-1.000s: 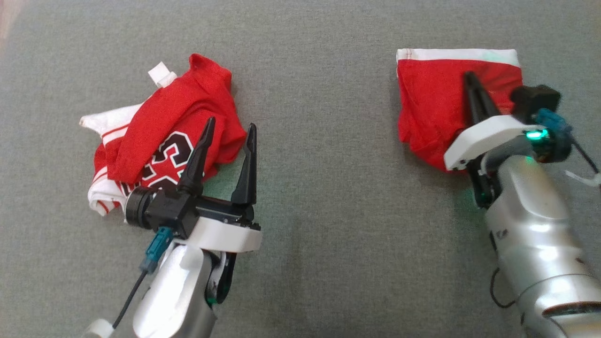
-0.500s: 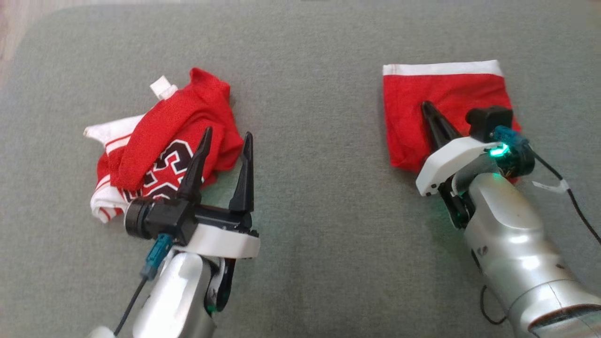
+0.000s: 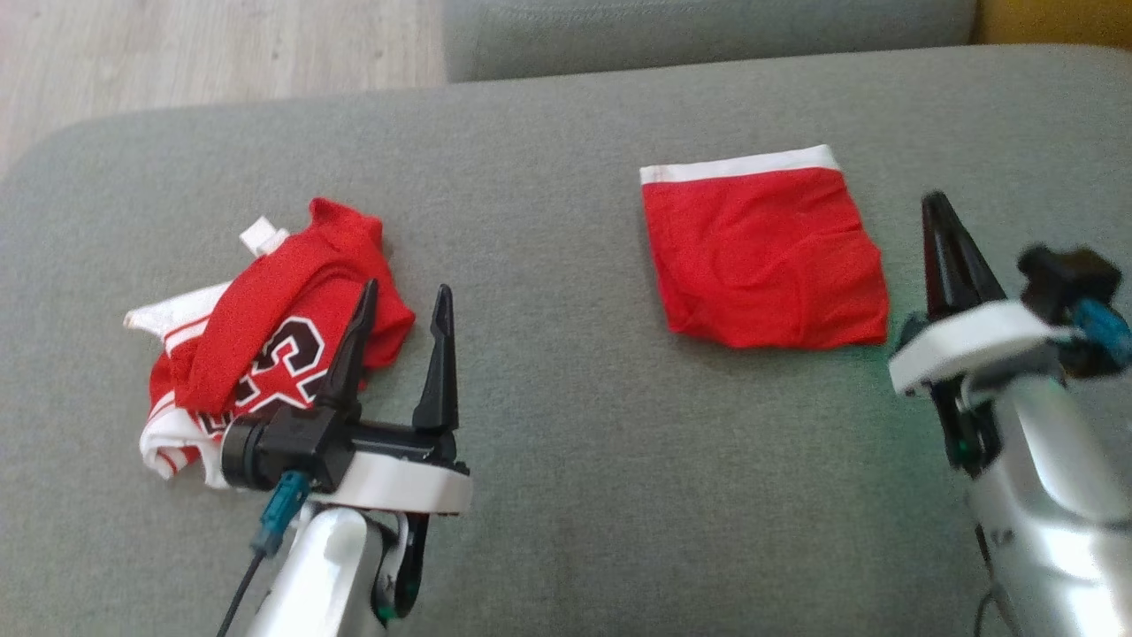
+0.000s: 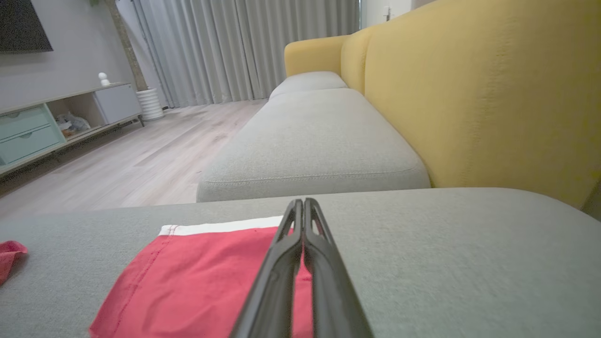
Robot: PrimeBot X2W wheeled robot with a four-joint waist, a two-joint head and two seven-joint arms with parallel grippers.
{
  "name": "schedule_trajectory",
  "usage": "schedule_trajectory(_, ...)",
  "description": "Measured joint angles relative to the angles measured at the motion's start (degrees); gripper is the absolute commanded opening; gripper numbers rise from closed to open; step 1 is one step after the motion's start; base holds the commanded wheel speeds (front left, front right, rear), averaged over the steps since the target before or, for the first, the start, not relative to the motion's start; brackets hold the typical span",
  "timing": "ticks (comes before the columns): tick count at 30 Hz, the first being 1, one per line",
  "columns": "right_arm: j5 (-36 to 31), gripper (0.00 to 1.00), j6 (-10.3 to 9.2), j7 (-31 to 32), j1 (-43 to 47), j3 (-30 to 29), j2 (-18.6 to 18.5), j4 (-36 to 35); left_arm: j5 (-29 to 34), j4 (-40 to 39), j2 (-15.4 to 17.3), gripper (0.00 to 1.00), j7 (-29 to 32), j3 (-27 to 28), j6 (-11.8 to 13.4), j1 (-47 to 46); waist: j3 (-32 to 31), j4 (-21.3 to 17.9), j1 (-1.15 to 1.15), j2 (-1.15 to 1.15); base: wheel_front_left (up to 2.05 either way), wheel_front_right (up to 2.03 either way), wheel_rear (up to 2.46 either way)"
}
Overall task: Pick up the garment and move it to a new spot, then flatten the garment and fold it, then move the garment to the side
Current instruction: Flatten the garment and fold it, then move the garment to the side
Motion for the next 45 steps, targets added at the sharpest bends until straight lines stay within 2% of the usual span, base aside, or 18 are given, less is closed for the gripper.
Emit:
schedule_trajectory(1, -0.4, 0.14, 0.0, 0.0, 1.6, -0.8, 0.1, -1.5, 0.0, 0.0, 0.0, 1.0, 0.0, 0.1, 0.0, 0.2, -0.4, -0.3, 0.0, 0.0, 0.0, 0.0, 0.0)
schedule_trajectory(2, -0.9, 0.9, 0.0, 0.0, 3.1, -1.7, 0.2, -3.1, 0.0, 0.0, 0.0, 1.0, 0.0, 0.3, 0.0, 0.5, -0.7, -0.5, 0.0, 0.0, 0.0, 0.0, 0.0)
schedule_trajectory(3, -1.2, 1.0, 0.0, 0.0, 4.7, -3.0, 0.6, -4.7, 0.0, 0.0, 0.0, 1.0, 0.0, 0.5, 0.0, 0.8, -1.0, -0.8, 0.0, 0.0, 0.0, 0.0, 0.0)
schedule_trajectory(12, -2.7, 1.0, 0.0, 0.2, 17.8, -6.6, 5.5, -12.9, -0.4, 1.1, 0.0, 1.0, 0.0, 1.7, -0.1, 3.8, -2.5, -1.5, 0.0, 0.0, 0.0, 0.0, 0.0)
schedule_trajectory(17, -3.2, 1.0, 0.0, 1.6, 18.2, -7.5, 6.2, -15.7, -0.4, 1.4, 0.0, 1.0, 0.0, 1.8, -0.5, 4.0, -2.5, -1.1, 0.01, 0.0, 0.0, 0.0, 0.0)
schedule_trajectory(24, -5.5, 1.0, 0.0, 5.6, 16.6, -9.1, 6.5, -16.2, -0.4, 1.2, 0.0, 1.0, 0.0, 1.3, -0.6, 3.6, -0.8, 0.1, 0.0, 0.0, 0.0, 0.0, 0.0)
schedule_trajectory(32, -5.7, 1.0, 0.0, 10.9, 7.3, -13.2, 6.5, -11.9, 0.1, 0.7, 0.0, 1.0, 0.0, 0.9, -0.7, 1.2, 3.4, 2.0, 0.01, 0.0, 0.0, 0.0, 0.0)
schedule_trajectory(37, -6.3, 1.0, 0.0, 15.2, -0.8, -16.3, 5.7, -5.6, 0.3, 0.3, 0.0, 1.0, 0.0, 0.5, -1.2, -2.0, 7.5, 3.8, 0.02, 0.0, 0.0, 0.0, 0.0)
schedule_trajectory(41, -9.1, 1.0, 0.0, 18.1, -4.1, -17.4, 3.9, 0.4, 0.5, 0.2, 0.0, 1.0, 0.0, -0.1, -1.2, -3.1, 9.9, 5.4, 0.02, 0.0, 0.0, 0.0, 0.0)
schedule_trajectory(45, -9.8, 1.0, 0.0, 19.5, -5.9, -15.8, 3.5, 5.2, 0.5, 0.3, 0.0, 1.0, 0.0, -0.3, -1.2, -3.1, 11.0, 6.6, 0.02, 0.0, 0.0, 0.0, 0.0)
